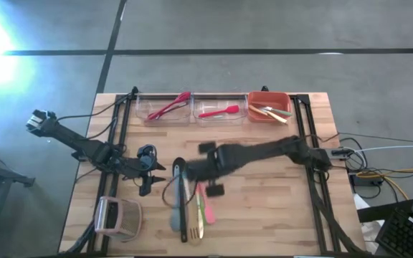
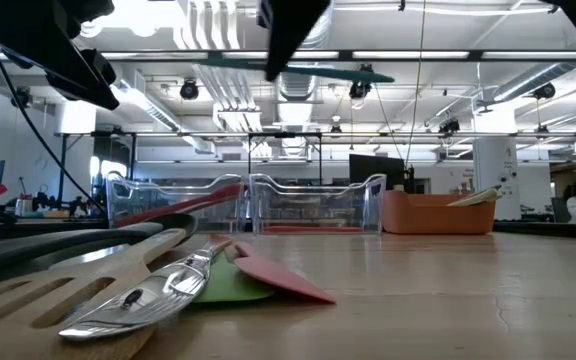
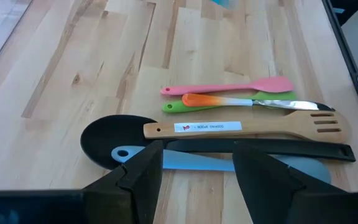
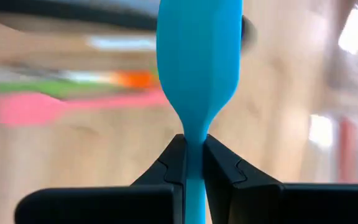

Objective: Pick & Place Kitchen Items
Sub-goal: Put the blue spatula into the right transparent bin, then put the gray serving spoon into the left transparent bin

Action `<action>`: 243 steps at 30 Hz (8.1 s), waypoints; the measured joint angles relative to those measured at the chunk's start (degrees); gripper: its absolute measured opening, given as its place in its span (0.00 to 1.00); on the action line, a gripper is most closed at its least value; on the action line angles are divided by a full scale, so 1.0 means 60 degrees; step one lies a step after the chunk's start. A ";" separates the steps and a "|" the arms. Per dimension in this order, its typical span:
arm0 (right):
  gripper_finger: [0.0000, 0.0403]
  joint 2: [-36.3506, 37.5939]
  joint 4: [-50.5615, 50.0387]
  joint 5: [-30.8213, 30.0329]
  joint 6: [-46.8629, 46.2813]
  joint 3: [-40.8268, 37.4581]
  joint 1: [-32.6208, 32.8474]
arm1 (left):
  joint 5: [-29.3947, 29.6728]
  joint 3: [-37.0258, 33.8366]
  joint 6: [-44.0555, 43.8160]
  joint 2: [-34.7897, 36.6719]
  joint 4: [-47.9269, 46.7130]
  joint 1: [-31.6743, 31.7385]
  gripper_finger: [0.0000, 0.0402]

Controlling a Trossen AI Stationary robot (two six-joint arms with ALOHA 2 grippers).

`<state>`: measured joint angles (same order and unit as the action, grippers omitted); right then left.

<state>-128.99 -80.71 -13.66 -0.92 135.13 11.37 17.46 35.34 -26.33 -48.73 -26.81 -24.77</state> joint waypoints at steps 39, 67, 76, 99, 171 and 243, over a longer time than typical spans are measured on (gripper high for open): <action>0.04 0.1023 0.3021 0.3377 0.6871 -0.2448 -0.7022 | 0.0002 0.0001 -0.0040 0.0000 0.0004 0.0000 0.49; 0.04 0.0674 0.5632 0.4650 0.8184 -0.5134 -0.7656 | 0.0002 0.0002 -0.0037 0.0000 0.0004 -0.0004 0.49; 0.04 -0.0090 0.5234 0.4639 0.8011 -0.4464 -0.7688 | 0.0004 -0.0002 -0.0040 0.0000 0.0000 -0.0004 0.49; 0.09 -0.1256 0.4067 0.4500 0.7950 -0.3275 -0.7860 | 0.0002 -0.0001 -0.0039 0.0000 -0.0001 0.0000 0.49; 0.02 0.9702 0.6314 -0.0378 -0.4395 -1.1729 0.1110 | 0.0480 -0.0002 -0.0244 -0.0022 0.0554 -0.0003 0.49; 0.02 1.4536 0.9770 -0.2232 -0.3059 -1.7507 0.1830 | -0.2681 -0.0002 -0.6084 -0.5755 0.3332 -0.0106 0.49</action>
<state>-41.78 -22.09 -27.05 -19.27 30.09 22.35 1.38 35.33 -62.83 -83.26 -6.81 -25.41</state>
